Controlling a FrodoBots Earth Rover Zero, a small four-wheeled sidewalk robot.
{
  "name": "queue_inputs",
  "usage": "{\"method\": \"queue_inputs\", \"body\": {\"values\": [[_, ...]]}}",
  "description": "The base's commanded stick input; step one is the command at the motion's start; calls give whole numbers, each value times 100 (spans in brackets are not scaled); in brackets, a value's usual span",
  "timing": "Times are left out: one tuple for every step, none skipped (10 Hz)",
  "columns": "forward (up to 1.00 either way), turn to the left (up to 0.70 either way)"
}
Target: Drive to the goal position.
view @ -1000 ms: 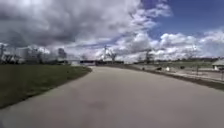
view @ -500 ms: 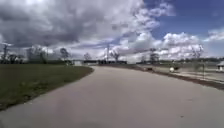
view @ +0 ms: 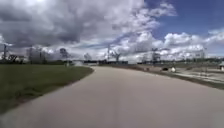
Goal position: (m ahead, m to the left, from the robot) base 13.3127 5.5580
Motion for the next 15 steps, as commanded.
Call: {"method": "queue_inputs", "body": {"values": [[100,0],[100,0],[100,0],[100,0],[100,0],[100,0],[100,0],[100,0],[100,0],[100,0],[100,0],[100,0],[100,0],[100,0],[100,0]]}}
